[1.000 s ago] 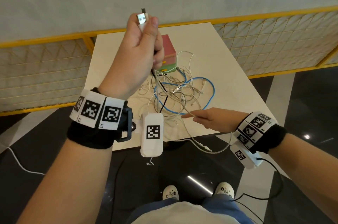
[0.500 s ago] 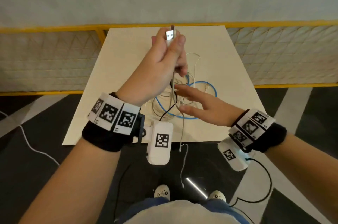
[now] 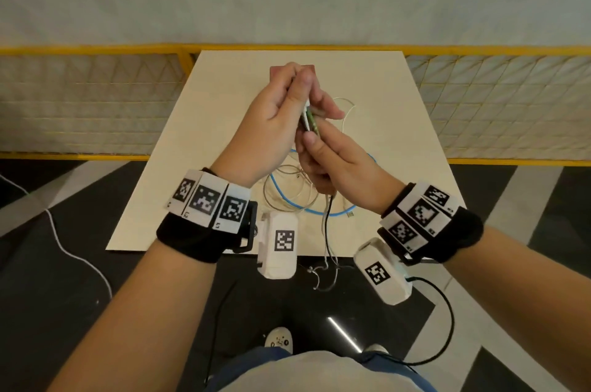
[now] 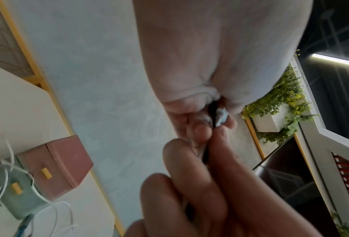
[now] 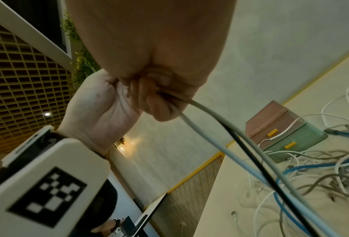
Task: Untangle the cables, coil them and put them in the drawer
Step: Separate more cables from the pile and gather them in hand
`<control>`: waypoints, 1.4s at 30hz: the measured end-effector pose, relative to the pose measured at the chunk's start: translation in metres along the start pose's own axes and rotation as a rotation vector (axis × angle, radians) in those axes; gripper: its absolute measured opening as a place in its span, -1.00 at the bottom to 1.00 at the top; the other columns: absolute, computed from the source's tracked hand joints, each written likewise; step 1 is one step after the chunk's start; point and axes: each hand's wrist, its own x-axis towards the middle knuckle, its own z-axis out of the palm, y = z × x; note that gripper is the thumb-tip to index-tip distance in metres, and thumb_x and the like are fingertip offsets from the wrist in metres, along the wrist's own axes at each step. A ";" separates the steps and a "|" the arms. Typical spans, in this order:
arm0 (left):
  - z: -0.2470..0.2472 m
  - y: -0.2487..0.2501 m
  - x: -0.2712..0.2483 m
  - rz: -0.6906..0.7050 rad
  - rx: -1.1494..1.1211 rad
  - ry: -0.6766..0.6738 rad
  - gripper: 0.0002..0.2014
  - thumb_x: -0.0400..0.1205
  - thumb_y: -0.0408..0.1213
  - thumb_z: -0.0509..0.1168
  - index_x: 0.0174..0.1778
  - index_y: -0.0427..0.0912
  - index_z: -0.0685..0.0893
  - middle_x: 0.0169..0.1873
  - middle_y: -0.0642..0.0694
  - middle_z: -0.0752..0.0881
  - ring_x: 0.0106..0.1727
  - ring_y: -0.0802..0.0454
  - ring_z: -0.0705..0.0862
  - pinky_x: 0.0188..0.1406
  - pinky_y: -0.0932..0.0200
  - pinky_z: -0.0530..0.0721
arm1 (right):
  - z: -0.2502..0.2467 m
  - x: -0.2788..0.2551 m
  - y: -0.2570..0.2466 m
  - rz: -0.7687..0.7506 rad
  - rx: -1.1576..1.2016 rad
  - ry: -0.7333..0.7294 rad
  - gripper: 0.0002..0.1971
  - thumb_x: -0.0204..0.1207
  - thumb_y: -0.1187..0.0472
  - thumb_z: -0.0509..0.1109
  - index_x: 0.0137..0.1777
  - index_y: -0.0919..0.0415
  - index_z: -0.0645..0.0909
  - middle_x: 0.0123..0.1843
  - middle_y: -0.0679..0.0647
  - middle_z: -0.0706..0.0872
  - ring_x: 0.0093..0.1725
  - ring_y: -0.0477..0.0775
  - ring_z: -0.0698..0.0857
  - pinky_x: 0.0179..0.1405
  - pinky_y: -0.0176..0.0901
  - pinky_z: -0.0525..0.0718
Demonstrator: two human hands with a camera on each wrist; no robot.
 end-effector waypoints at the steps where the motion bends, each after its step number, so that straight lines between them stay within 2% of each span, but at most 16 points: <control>1: -0.002 -0.001 0.001 0.005 0.048 -0.017 -0.75 0.82 -0.23 -0.06 -0.07 -0.23 0.45 -0.08 -0.28 0.74 -0.10 -0.41 0.74 -0.32 0.08 0.65 | -0.001 0.001 -0.001 0.003 0.004 0.004 -0.76 0.76 0.25 -0.07 -0.11 0.20 0.36 -0.42 0.00 0.29 -0.55 -0.11 0.21 -0.63 -0.27 0.21; 4: -0.005 0.000 0.000 0.036 0.122 -0.062 -0.75 0.83 -0.24 -0.04 0.29 -0.13 0.50 0.05 -0.16 0.80 -0.10 -0.32 0.76 -0.29 0.13 0.65 | -0.003 0.004 -0.001 -0.038 0.003 0.053 -0.73 0.76 0.28 -0.08 -0.14 0.23 0.37 -0.42 0.10 0.21 -0.55 -0.15 0.19 -0.63 -0.36 0.21; 6: -0.008 -0.002 -0.001 -0.002 -0.042 -0.052 -0.60 0.83 -0.27 0.01 0.60 -0.01 0.18 -0.03 -0.10 0.80 -0.03 0.03 0.80 0.02 0.16 0.71 | -0.001 0.007 -0.002 -0.073 -0.008 0.090 -0.73 0.76 0.30 -0.07 -0.15 0.26 0.36 -0.42 0.10 0.20 -0.56 -0.18 0.20 -0.64 -0.39 0.21; 8: -0.013 -0.008 0.000 -0.121 -0.219 -0.054 -0.41 0.73 -0.07 0.22 0.64 0.00 0.12 0.05 -0.10 0.80 0.16 0.03 0.77 0.32 0.00 0.63 | 0.001 0.011 -0.002 -0.083 0.017 0.101 -0.73 0.76 0.32 -0.06 -0.16 0.27 0.36 -0.46 0.03 0.23 -0.58 -0.22 0.22 -0.65 -0.40 0.22; 10: -0.015 -0.010 -0.001 -0.223 -0.121 -0.139 -0.38 0.58 0.16 0.32 0.48 -0.10 0.47 0.20 -0.22 0.76 0.22 -0.19 0.75 0.25 -0.13 0.70 | 0.004 0.015 -0.003 -0.059 0.087 0.095 -0.75 0.74 0.30 -0.03 -0.16 0.25 0.38 -0.50 -0.09 0.28 -0.58 -0.22 0.23 -0.64 -0.42 0.23; 13: -0.016 -0.008 -0.002 -0.173 0.065 -0.128 -0.56 0.81 -0.08 0.03 0.03 -0.27 0.75 0.09 -0.22 0.81 0.10 -0.19 0.80 -0.02 -0.09 0.80 | 0.007 0.021 -0.001 -0.034 0.116 0.052 -0.82 0.62 0.27 0.04 -0.15 0.22 0.43 -0.50 -0.13 0.34 -0.54 -0.17 0.27 -0.58 -0.36 0.23; 16: -0.021 -0.008 0.004 -0.101 -0.038 0.077 -0.51 0.84 -0.17 -0.07 -0.37 -0.20 0.51 -0.25 -0.09 0.83 -0.17 -0.04 0.82 -0.25 -0.02 0.71 | 0.009 0.025 0.013 -0.051 -0.068 -0.031 -0.78 0.66 0.21 0.01 -0.15 0.23 0.42 -0.40 -0.09 0.37 -0.45 -0.08 0.32 -0.47 -0.13 0.28; 19: -0.044 -0.003 0.016 -0.043 -0.291 0.329 -0.53 0.83 -0.10 -0.08 -0.44 -0.10 0.30 -0.63 0.12 0.38 -0.64 0.11 0.41 -0.55 0.20 0.50 | 0.004 0.021 0.050 0.029 -0.433 -0.062 -0.72 0.72 0.14 -0.03 -0.07 0.33 0.38 -0.31 0.02 0.48 -0.37 -0.03 0.50 -0.27 -0.09 0.54; 23: -0.083 0.009 0.021 -0.050 -0.340 0.390 -0.53 0.82 -0.02 -0.08 -0.44 -0.06 0.24 -0.63 0.07 0.15 -0.64 0.13 0.05 -0.65 0.30 0.02 | -0.012 0.001 0.117 0.407 -0.744 -0.310 -0.77 0.73 0.10 0.02 0.02 0.20 0.44 -0.09 0.06 0.68 -0.08 -0.05 0.70 0.06 -0.09 0.62; 25: -0.092 0.004 0.022 -0.116 -0.274 0.370 -0.50 0.80 0.04 -0.04 -0.46 -0.06 0.15 -0.64 0.05 0.12 -0.64 0.10 0.03 -0.64 0.28 0.00 | -0.017 -0.009 0.138 0.536 -0.817 -0.479 -0.82 0.66 0.19 0.19 0.22 0.13 0.49 0.14 0.04 0.66 0.13 0.01 0.64 0.23 -0.08 0.58; 27: -0.095 -0.010 0.023 -0.186 -0.236 0.353 -0.46 0.79 0.06 0.00 -0.49 -0.07 0.11 -0.64 0.02 0.16 -0.62 0.05 0.12 -0.64 0.26 0.16 | -0.025 -0.011 0.150 0.594 -0.825 -0.524 -0.50 0.52 0.37 0.33 0.45 0.11 0.40 0.34 0.02 0.52 0.31 -0.03 0.53 0.38 -0.11 0.51; 30: -0.094 -0.038 0.021 -0.258 -0.165 0.336 -0.42 0.80 -0.03 0.04 -0.61 -0.08 0.31 -0.56 -0.02 0.44 -0.52 0.03 0.45 -0.44 0.17 0.53 | -0.036 0.007 0.157 0.551 -0.779 -0.290 -0.49 0.43 0.50 0.25 0.36 0.12 0.50 0.30 0.09 0.52 0.21 -0.01 0.57 0.34 -0.02 0.57; 32: -0.090 -0.051 0.017 -0.306 -0.120 0.341 -0.43 0.80 -0.06 0.06 -0.58 -0.11 0.44 -0.48 -0.08 0.50 -0.57 0.09 0.40 -0.52 0.21 0.43 | -0.040 0.025 0.162 0.448 -0.806 -0.013 -0.65 0.44 0.47 0.22 0.15 0.15 0.61 0.14 0.15 0.59 0.04 0.03 0.61 0.24 0.07 0.62; 34: -0.087 -0.060 0.013 -0.355 -0.106 0.383 -0.47 0.80 -0.04 0.06 -0.51 -0.13 0.49 -0.47 -0.13 0.41 -0.65 0.14 0.24 -0.62 0.24 0.23 | -0.043 0.043 0.168 0.412 -0.846 0.174 -0.68 0.47 0.44 0.25 0.17 0.19 0.62 0.17 0.21 0.58 0.08 0.12 0.61 0.29 0.09 0.57; 38: -0.089 -0.072 0.004 -0.396 -0.163 0.442 -0.62 0.78 -0.03 0.12 -0.19 -0.16 0.69 -0.58 0.03 0.20 -0.63 0.15 0.11 -0.65 0.24 0.05 | -0.040 0.069 0.177 0.570 -0.984 0.093 -0.56 0.58 0.25 0.29 0.46 0.22 0.42 0.44 0.22 0.47 0.41 0.23 0.50 0.41 0.04 0.46; 42: -0.090 -0.092 -0.003 -0.471 -0.228 0.490 -0.59 0.79 -0.04 0.11 -0.16 -0.21 0.72 -0.64 0.10 0.18 -0.64 0.18 0.09 -0.65 0.26 0.03 | -0.033 0.081 0.183 0.608 -1.002 0.064 -0.70 0.61 0.15 0.29 0.28 0.24 0.60 0.17 0.18 0.69 0.22 0.22 0.63 0.22 -0.03 0.56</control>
